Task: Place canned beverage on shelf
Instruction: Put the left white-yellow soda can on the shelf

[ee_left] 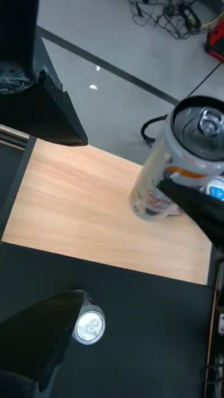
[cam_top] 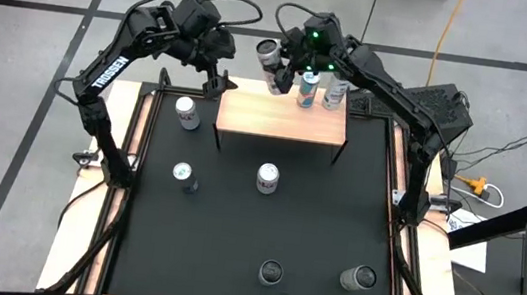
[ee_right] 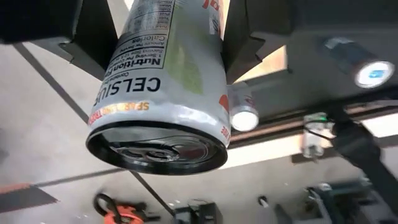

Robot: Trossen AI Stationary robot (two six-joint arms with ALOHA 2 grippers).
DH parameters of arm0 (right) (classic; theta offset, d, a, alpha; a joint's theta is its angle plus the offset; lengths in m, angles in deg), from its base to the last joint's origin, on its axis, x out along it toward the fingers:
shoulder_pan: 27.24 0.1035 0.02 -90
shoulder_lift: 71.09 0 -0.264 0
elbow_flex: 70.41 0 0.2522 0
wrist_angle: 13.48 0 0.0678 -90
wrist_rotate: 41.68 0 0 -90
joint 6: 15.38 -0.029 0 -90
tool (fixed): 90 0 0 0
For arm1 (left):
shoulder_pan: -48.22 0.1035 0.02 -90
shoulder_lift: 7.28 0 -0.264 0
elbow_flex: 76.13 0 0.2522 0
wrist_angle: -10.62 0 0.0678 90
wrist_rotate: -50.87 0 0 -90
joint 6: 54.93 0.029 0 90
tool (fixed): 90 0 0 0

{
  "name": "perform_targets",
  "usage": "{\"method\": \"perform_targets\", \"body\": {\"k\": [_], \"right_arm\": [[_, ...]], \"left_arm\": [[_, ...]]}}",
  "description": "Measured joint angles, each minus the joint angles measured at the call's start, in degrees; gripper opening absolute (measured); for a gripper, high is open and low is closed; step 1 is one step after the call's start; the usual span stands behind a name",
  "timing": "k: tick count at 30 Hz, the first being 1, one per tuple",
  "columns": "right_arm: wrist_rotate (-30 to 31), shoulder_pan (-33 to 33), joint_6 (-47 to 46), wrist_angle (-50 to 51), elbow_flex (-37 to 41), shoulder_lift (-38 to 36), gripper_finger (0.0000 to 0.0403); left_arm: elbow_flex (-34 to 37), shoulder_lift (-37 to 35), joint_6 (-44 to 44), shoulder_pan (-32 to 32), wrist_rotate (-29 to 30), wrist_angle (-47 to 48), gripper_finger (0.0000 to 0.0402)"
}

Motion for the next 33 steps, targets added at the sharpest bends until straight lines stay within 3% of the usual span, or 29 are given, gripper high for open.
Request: {"method": "perform_targets", "body": {"k": [10, 20, 33], "right_arm": [[-1.39, 1.28, -0.47, -3.85, 0.6, 0.02, 0.0196], [-1.39, 1.5, -3.62, -20.3, 12.93, 0.13, 0.0196], [-1.49, 2.74, -7.52, -33.3, 24.39, -0.21, 0.0196]], "left_arm": [[0.01, -0.45, 0.06, 0.0, -0.04, 0.53, 0.0397], [0.04, -0.96, 0.15, 0.0, -0.06, 0.4, 0.0397], [0.04, -3.97, 0.87, 0.0, -0.57, 0.53, 0.0397]]}}
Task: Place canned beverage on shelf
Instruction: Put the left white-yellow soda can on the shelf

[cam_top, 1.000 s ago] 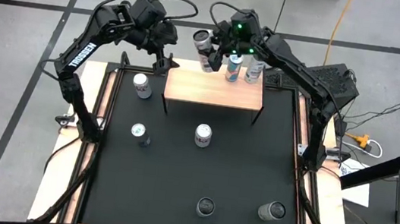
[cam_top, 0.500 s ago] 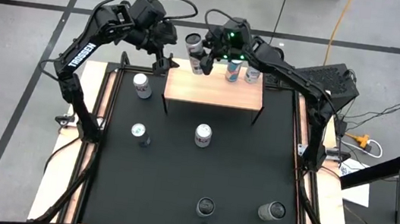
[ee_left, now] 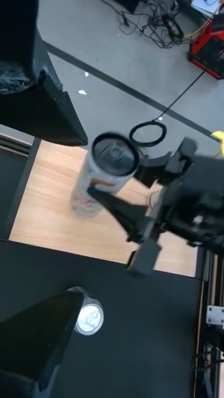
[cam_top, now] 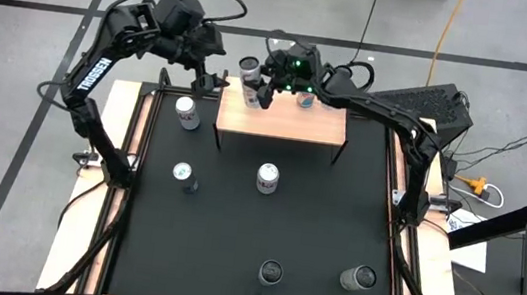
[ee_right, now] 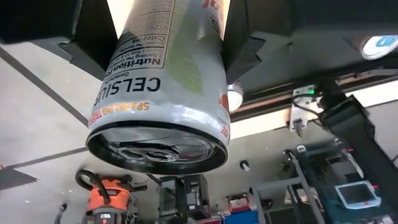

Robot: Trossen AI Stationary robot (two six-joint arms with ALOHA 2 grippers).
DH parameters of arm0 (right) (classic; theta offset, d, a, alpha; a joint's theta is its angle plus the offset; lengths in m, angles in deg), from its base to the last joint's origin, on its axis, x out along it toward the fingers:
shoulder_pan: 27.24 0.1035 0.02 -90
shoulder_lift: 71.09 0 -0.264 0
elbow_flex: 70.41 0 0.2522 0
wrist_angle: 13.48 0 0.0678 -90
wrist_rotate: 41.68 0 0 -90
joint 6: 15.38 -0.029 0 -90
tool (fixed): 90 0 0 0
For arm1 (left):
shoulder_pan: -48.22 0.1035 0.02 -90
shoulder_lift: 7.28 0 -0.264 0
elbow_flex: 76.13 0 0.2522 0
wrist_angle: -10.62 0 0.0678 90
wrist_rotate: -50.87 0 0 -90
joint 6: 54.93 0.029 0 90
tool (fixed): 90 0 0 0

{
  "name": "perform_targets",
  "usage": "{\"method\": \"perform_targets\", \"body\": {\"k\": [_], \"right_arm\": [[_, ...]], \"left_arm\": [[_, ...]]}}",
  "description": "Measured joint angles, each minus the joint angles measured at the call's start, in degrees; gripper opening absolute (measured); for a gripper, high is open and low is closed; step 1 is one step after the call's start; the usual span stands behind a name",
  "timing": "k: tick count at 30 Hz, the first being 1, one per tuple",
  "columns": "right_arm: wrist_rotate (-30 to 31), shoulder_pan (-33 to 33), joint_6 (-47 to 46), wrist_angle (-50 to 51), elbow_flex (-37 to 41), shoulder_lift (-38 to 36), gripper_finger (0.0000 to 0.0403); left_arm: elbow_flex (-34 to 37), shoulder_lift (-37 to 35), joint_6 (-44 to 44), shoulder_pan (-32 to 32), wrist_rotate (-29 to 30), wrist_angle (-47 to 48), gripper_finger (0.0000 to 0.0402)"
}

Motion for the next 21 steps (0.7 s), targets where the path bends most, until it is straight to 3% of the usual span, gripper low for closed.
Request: {"method": "perform_targets", "body": {"k": [13, 21], "right_arm": [[0.01, 0.73, 4.9, -2.34, 3.63, -0.23, 0.02], [-0.09, 0.53, 7.14, -2.25, 3.63, -0.23, 0.0253]], "left_arm": [[0.0, -0.41, 0.05, 0.0, -0.1, -0.36, 0.0397], [0.0, -0.39, -0.87, -0.07, -0.13, -1.6, 0.0397]]}}
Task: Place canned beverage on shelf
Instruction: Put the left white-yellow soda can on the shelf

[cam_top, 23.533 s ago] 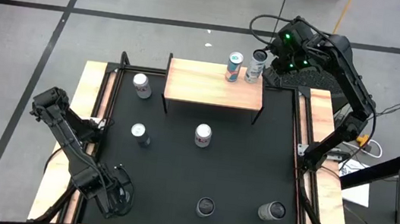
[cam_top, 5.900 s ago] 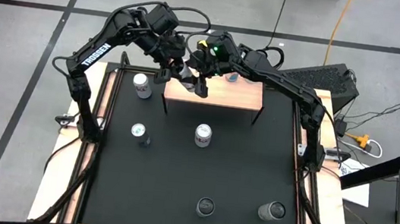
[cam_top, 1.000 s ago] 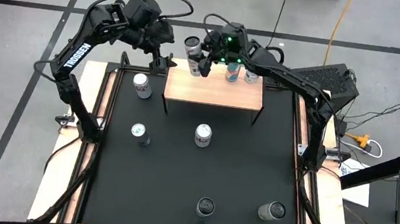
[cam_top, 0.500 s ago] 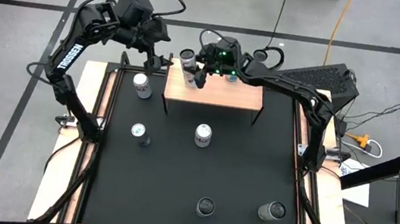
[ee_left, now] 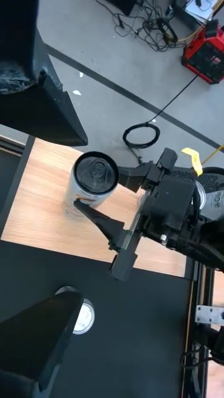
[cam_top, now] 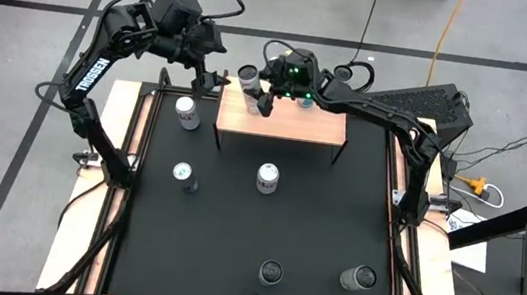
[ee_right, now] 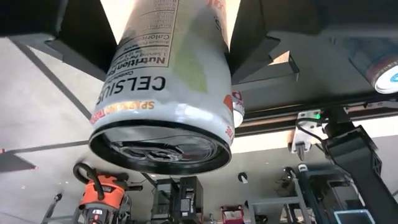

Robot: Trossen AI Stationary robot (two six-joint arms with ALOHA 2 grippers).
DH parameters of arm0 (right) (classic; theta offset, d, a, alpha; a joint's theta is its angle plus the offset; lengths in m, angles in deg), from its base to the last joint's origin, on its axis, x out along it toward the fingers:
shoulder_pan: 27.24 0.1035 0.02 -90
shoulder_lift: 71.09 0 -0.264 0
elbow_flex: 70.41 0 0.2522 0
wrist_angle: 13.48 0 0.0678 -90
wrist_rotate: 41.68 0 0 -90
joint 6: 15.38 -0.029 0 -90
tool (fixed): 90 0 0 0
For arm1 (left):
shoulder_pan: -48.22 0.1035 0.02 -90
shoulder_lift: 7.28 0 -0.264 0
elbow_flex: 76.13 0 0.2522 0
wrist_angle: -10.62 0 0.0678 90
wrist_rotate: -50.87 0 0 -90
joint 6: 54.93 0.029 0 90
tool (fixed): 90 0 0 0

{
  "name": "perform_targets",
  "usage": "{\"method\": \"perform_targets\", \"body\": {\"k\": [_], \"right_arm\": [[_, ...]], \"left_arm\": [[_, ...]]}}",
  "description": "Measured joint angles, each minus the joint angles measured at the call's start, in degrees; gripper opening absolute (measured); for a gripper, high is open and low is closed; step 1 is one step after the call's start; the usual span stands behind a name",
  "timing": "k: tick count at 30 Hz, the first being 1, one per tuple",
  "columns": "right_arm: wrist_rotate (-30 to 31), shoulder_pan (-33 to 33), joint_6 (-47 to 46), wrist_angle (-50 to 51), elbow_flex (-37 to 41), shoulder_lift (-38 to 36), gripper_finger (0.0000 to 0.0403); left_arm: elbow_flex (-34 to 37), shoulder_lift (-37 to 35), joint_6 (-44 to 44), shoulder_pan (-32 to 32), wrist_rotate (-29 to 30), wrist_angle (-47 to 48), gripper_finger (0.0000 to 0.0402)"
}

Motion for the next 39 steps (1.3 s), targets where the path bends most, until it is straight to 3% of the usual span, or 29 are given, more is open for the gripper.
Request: {"method": "perform_targets", "body": {"k": [8, 21, 39], "right_arm": [[-0.11, -0.55, 0.59, -1.1, -0.13, -0.15, 0.029], [-0.04, -0.81, -0.89, -2.93, -0.13, -0.72, 0.0292], [0.14, -1.07, -2.47, -0.57, -0.13, -7.45, 0.0293]], "left_arm": [[0.0, 0.0, -0.04, 0.0, 0.0, 0.0, 0.0397], [0.0, 0.0, -0.07, 0.0, 0.0, 0.03, 0.0397], [0.0, 0.02, -0.11, 0.0, -0.02, -0.03, 0.0397]]}}
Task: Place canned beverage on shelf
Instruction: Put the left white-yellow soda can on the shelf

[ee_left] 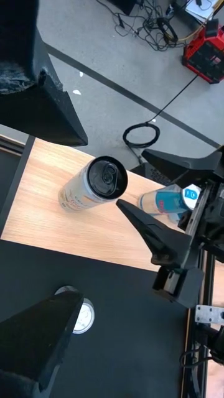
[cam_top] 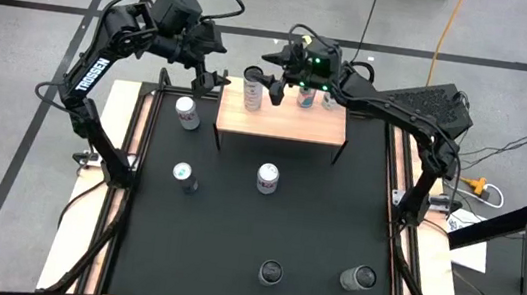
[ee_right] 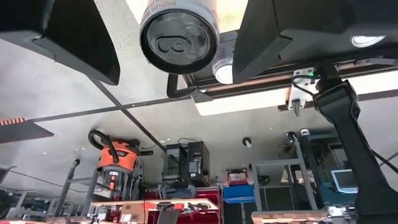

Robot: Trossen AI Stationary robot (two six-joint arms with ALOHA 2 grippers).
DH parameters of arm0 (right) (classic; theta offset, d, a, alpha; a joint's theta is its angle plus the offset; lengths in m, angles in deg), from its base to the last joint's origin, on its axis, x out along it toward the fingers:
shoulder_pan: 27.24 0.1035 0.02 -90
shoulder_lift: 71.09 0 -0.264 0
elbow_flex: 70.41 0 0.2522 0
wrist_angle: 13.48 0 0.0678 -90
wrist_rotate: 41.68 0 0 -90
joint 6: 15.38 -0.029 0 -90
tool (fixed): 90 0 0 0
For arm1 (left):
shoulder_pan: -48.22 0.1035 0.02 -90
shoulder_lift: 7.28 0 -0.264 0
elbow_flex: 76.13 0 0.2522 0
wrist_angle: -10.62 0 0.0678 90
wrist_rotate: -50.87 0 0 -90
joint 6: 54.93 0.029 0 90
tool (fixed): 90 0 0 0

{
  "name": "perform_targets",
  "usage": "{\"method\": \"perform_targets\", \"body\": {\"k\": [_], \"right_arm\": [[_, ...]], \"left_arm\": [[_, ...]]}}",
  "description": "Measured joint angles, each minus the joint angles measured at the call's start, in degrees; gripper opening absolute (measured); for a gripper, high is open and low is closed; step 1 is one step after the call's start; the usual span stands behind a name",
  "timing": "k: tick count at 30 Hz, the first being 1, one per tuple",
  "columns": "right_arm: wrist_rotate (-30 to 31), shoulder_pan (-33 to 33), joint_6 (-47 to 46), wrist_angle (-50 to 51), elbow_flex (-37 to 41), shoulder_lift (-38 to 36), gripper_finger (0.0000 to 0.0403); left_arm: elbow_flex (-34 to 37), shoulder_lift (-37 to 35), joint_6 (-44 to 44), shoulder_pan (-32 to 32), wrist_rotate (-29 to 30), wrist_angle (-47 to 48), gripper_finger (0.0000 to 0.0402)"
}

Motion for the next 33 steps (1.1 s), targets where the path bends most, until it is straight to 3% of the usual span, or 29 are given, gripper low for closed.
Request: {"method": "perform_targets", "body": {"k": [15, 19, 33], "right_arm": [[-0.06, 1.09, 0.99, -4.7, 0.02, 0.74, 0.0281], [-3.06, 1.33, 2.26, -4.02, 0.02, 0.74, 0.0243], [-3.07, 1.45, 4.94, -3.72, 0.02, 1.59, 0.0096]], "left_arm": [[0.0, 0.04, -0.04, 0.0, 0.0, -1.42, 0.0397], [0.0, 0.04, -0.04, 0.0, 0.0, -1.63, 0.0397], [0.0, 0.04, -0.02, 0.0, 0.0, -1.5, 0.0397]]}}
